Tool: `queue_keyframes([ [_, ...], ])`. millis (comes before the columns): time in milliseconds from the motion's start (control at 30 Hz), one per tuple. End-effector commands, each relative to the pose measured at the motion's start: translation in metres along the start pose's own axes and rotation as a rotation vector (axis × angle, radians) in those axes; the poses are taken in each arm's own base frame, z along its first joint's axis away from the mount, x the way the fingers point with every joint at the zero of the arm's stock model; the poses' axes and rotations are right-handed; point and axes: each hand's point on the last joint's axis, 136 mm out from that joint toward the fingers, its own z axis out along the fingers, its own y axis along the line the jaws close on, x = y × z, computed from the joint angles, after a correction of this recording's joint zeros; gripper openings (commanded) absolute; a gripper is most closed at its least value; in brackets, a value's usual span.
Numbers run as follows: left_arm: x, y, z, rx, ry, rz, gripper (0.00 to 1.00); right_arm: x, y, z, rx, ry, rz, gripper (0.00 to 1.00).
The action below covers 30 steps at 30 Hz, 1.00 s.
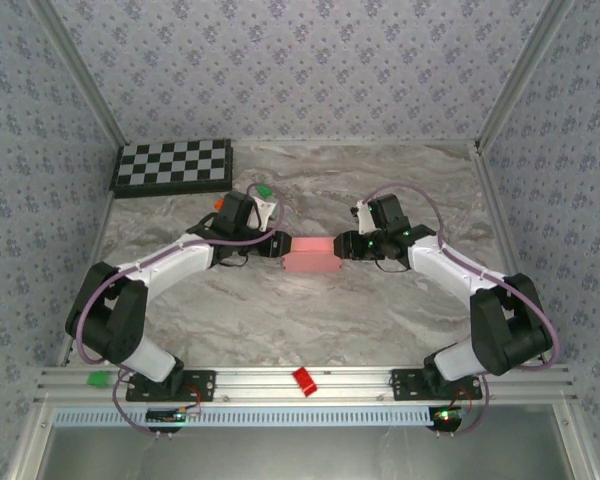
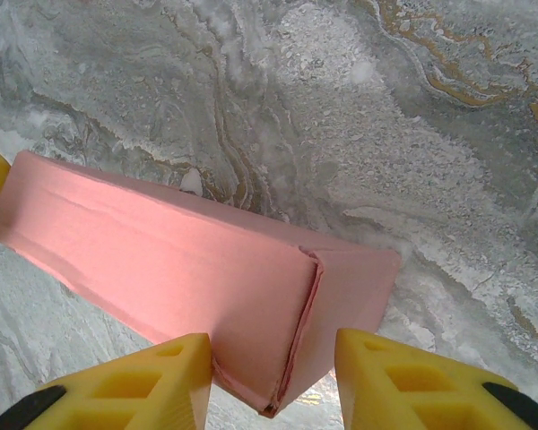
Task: Fold the paper box
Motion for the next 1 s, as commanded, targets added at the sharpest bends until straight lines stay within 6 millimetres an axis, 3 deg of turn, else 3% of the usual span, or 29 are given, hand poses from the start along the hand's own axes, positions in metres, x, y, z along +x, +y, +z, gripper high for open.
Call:
queue_keyframes([
  [0,0.049,0.022,0.009,-0.085,0.149,-0.072,0.39,0.016,-0.018,0.007,0.068,0.058,0.022,0.42],
  [367,0.059,0.031,0.007,-0.140,0.175,-0.073,0.38,0.012,-0.019,0.005,0.087,0.057,0.011,0.42],
  [633,0.036,0.014,-0.007,-0.104,0.101,-0.034,0.36,0.007,-0.016,0.003,0.084,0.049,0.004,0.42],
  [767,0.024,0.008,-0.019,-0.102,0.038,-0.007,0.41,0.005,-0.016,0.002,0.083,0.045,0.003,0.41],
  [967,0.022,0.015,-0.023,-0.147,0.019,-0.004,0.49,0.005,-0.015,0.002,0.081,0.045,0.004,0.42],
])
